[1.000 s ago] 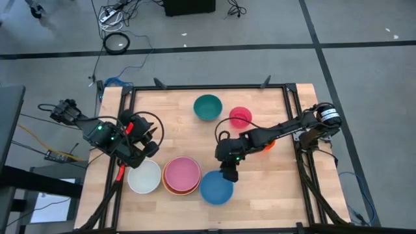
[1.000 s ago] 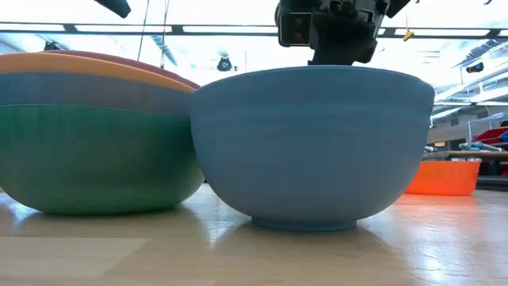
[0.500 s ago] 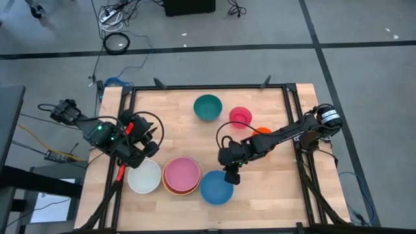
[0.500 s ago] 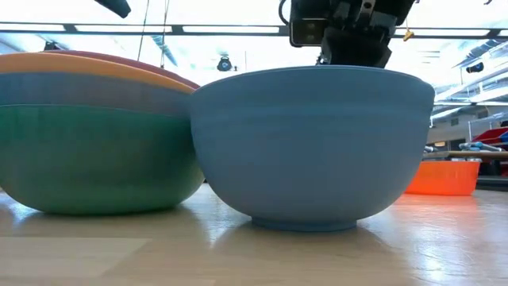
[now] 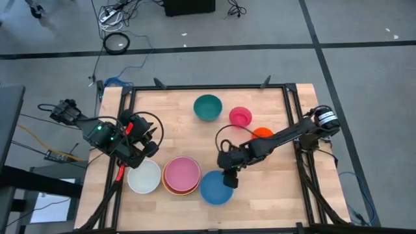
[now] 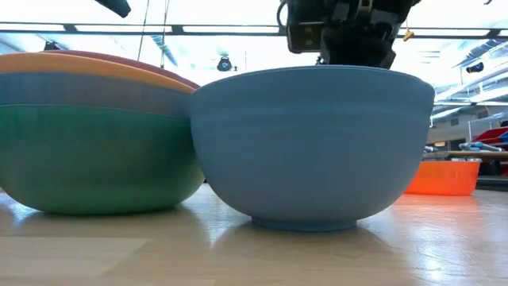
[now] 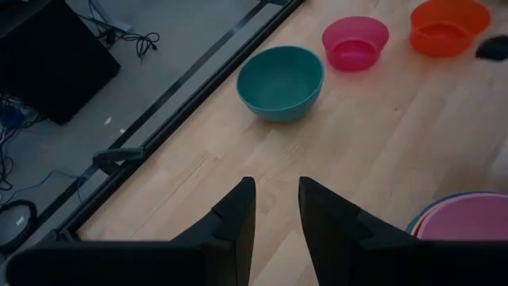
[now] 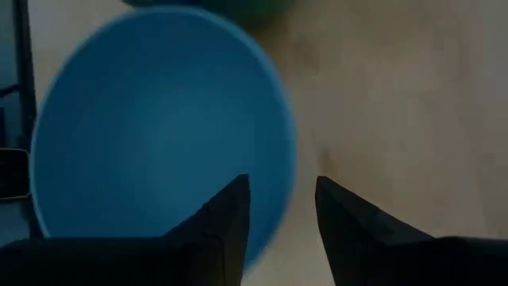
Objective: Nest bowls inside each other
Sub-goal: Stack the blue bowl on top of the pink bowl
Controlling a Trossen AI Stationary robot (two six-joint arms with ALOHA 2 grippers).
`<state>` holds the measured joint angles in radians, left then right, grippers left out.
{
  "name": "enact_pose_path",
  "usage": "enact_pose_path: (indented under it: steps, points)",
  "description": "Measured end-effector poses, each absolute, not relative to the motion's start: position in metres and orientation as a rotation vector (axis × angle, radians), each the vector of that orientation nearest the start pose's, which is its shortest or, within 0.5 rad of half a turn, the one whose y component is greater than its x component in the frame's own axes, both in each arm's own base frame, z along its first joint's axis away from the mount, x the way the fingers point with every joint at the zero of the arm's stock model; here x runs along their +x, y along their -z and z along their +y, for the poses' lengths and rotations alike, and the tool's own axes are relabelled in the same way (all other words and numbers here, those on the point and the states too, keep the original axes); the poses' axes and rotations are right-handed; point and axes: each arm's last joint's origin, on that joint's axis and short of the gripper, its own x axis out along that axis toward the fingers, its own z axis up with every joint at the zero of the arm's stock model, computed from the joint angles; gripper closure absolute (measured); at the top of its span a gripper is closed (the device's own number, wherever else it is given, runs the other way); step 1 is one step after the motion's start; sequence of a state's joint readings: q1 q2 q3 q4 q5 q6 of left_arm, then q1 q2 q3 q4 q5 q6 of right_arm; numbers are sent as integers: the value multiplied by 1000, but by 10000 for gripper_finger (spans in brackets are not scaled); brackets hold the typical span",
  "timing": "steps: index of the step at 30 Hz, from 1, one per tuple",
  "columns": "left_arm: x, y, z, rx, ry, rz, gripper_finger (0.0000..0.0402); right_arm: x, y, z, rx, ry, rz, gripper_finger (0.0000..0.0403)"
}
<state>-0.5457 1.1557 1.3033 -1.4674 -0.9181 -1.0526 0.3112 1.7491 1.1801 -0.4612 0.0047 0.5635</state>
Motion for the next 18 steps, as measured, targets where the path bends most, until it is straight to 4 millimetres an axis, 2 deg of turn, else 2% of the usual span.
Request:
enact_pose_path:
  steps: [5, 10, 12, 16, 18]
  points:
    - [156, -358, -68, -78, -741, 667, 296, 342, -177, 113, 337, 31, 1126, 271]
    - [156, -358, -68, -77, -741, 670, 296, 345, -165, 114, 329, 63, 1144, 280]
    - [156, -358, -68, -77, -740, 670, 296, 348, -164, 112, 334, 63, 1130, 302]
    - [156, -358, -68, -75, -740, 672, 296, 349, -164, 110, 298, 31, 1131, 385]
    - [156, -358, -68, -75, -741, 673, 296, 348, -167, 109, 294, 29, 1123, 393]
